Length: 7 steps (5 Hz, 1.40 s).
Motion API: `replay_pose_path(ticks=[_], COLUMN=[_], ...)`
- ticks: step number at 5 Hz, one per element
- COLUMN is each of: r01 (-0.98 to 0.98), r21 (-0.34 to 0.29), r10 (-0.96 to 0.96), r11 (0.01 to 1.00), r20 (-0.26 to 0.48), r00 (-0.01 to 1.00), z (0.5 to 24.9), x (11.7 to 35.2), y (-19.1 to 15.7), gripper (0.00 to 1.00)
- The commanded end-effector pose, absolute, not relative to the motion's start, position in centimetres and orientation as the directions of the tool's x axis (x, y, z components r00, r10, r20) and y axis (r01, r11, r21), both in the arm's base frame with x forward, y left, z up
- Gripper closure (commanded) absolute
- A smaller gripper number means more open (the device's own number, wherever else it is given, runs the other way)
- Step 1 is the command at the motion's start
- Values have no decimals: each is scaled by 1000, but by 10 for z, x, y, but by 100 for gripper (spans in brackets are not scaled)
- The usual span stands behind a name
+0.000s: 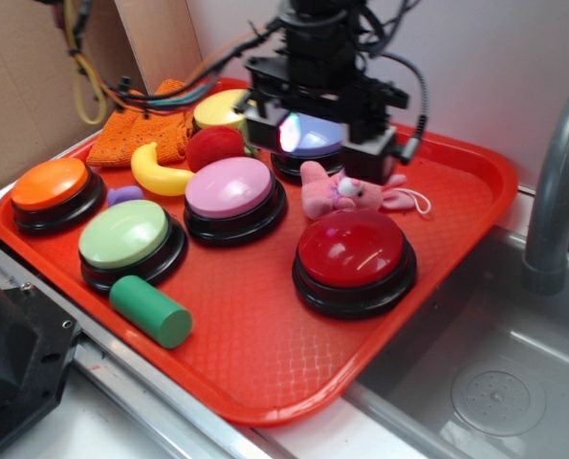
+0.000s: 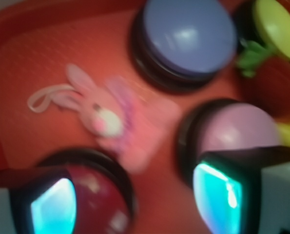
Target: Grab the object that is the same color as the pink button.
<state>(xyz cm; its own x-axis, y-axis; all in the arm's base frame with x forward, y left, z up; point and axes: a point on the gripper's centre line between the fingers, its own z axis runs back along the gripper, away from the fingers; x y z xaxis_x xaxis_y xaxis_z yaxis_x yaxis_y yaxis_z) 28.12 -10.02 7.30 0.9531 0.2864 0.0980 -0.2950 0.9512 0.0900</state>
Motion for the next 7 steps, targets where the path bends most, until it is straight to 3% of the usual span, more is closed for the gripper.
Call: replay_pose_path(ticks=[1, 2, 3, 4, 6, 7], r01=[-332, -335, -320, -308, -319, -276], r21=[72, 68, 53, 31, 38, 16], r10=[322, 328, 316, 305, 314, 272], r11=[941, 940, 946, 951, 947, 961], r20=[123, 94, 78, 77, 112, 136], r00=[939, 940, 946, 949, 943, 953], z=[54, 40, 34, 34, 59, 99], x=[328, 331, 327, 322, 311, 297], y=[-82, -76, -76, -75, -69, -60], gripper=[0, 0, 40, 100, 100, 100])
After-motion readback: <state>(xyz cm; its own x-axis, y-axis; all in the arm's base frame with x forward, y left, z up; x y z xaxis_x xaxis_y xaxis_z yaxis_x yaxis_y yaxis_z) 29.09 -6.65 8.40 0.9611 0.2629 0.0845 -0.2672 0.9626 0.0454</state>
